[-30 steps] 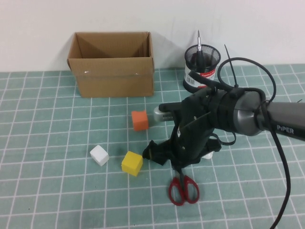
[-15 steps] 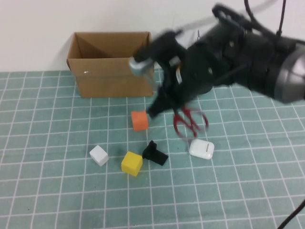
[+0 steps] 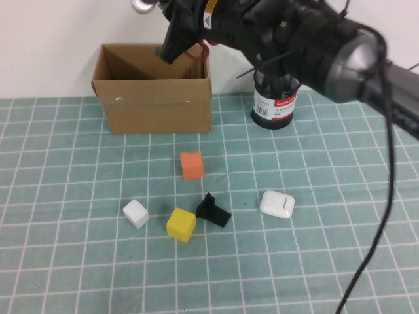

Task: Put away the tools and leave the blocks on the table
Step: Place the Scissors into the box

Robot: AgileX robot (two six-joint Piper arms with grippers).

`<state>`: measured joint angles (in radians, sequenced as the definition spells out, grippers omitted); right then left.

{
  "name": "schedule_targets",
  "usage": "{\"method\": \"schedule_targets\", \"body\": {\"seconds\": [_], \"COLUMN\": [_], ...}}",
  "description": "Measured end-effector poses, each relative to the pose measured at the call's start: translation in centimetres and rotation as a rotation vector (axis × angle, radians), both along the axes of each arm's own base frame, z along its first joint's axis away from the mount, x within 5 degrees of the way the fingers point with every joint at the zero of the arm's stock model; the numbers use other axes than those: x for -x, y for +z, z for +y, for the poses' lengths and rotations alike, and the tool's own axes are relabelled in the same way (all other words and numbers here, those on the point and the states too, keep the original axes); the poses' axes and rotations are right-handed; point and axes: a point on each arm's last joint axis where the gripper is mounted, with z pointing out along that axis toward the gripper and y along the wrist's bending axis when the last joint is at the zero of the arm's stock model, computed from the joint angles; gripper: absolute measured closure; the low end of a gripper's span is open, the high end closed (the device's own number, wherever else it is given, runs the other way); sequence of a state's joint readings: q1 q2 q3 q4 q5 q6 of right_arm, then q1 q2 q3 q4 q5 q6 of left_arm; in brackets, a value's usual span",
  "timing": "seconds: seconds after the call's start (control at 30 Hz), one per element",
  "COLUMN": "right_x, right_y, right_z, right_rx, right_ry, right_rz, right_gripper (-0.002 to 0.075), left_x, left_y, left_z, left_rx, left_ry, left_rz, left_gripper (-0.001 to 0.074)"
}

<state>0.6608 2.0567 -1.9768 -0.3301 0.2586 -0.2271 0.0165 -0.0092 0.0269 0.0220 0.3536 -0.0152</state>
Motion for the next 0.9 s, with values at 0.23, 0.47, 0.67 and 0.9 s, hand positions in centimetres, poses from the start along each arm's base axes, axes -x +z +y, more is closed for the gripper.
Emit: {"method": "schedule_targets", "body": {"seconds": [0.23, 0.47, 0.67, 0.9], "right_x": [-3.1, -4.7, -4.9, -4.8], "right_y": [-4.6, -7.6, -8.0, -8.5], "right_z": [2.1, 3.4, 3.6, 3.4], "right_rx": [0.077, 0.121, 0.129, 0.142], "right_ry": [0.034, 0.050, 0.057, 0.042], "right_rz": [-0.051, -0.057, -0.062, 0.007], "right_gripper": [0.0732, 0.0678, 0.0676, 0.0496], "left_x": [0.0, 0.0, 0.0, 0.0], "left_y": [0.0, 0.0, 0.0, 0.0], "left_z": [0.0, 0.0, 0.0, 0.0], "left_rx": [0.000, 0.000, 0.000, 0.000], "left_ry": [0.000, 0.000, 0.000, 0.000], "left_rz": [0.000, 0.000, 0.000, 0.000], "left_gripper": [0.0739, 0.0739, 0.0739, 0.0739]}}
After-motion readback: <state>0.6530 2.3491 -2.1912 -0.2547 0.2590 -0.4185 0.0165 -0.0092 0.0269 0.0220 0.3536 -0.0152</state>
